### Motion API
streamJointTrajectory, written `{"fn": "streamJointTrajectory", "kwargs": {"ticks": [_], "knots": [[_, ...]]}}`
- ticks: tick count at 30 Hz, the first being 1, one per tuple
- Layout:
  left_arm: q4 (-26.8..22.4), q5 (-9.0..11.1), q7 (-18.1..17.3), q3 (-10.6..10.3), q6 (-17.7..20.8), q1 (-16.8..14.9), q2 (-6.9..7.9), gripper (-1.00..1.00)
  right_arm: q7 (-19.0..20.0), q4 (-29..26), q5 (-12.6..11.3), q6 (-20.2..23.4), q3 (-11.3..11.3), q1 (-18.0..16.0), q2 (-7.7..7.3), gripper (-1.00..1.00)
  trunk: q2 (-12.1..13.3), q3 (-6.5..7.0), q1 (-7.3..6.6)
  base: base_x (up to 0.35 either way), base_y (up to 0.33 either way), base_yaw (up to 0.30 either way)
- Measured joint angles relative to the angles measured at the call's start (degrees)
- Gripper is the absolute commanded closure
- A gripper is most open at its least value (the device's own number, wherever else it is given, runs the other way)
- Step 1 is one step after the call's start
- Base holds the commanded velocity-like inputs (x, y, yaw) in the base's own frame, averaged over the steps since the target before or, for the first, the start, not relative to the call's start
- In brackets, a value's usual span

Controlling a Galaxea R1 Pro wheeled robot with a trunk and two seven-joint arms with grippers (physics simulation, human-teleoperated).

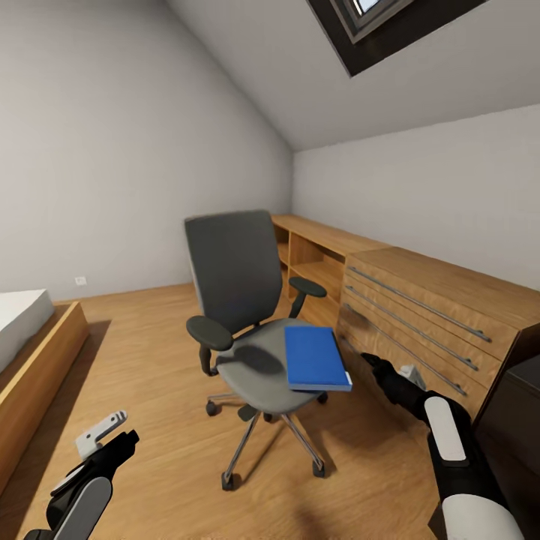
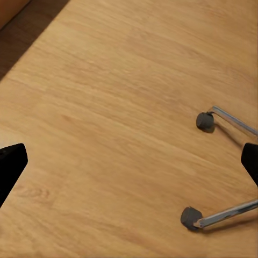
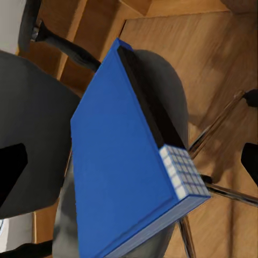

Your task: In the bedroom, organize the workspace by keeping the computer under the desk, ensuring the monitor is on the desk, placing the keyboard on the desk next to the monitor, placing the mouse on the desk next to the keyboard, moving the folder from the swivel chair onto the desk next to the mouse, stacking the notebook on top of the folder with the pen on top of the notebook, and positioning the swivel chair next to the desk.

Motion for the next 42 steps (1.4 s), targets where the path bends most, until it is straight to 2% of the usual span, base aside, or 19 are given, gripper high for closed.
{"fn": "streamJointTrajectory", "kwargs": {"ticks": [18, 23, 32, 39, 40, 42], "knots": [[0.0, 0.0, 0.0, 0.0, 0.01, 0.0, -0.01, -1.0, -0.05, -0.13, 0.0, 0.25, -0.67, 0.0, 0.01, -1.0, -7.21, -3.23, 3.95, 0.0, 0.0, -0.001], [0.0, 0.0, 0.0, 0.0, 0.01, 0.0, -0.05, -1.0, -0.06, -0.08, 0.08, 0.23, -1.45, 0.0, 0.01, -1.0, -7.28, -4.34, 4.09, 0.0, 0.0, 0.0], [0.0, 0.0, 0.0, 0.0, 0.01, 0.0, -0.06, -1.0, 0.02, 0.76, 0.08, 0.18, -1.54, 0.0, 0.01, -1.0, -7.4, -6.34, 4.32, 0.0, 0.0, 0.0], [0.15, 0.07, 0.0, -0.09, 0.16, 0.0, -0.06, -1.0, 2.42, 3.67, -0.5, 0.35, -1.58, 0.0, 0.0, -1.0, -7.41, -6.34, 4.31, 0.0, 0.0, 0.0], [0.23, 0.08, 0.04, -0.09, 0.17, 0.0, -0.06, -1.0, 3.7, 4.67, -0.63, 0.42, -1.57, 0.0, 0.0, -1.0, -7.41, -6.34, 4.32, 0.0, 0.0, 0.0], [0.33, 0.02, 0.08, -0.09, 0.18, 0.0, -0.06, -1.0, 5.96, 7.45, -3.35, 0.48, -1.51, 0.0, -0.04, -1.0, -7.41, -6.34, 4.31, 0.0, 0.0, 0.0]]}}
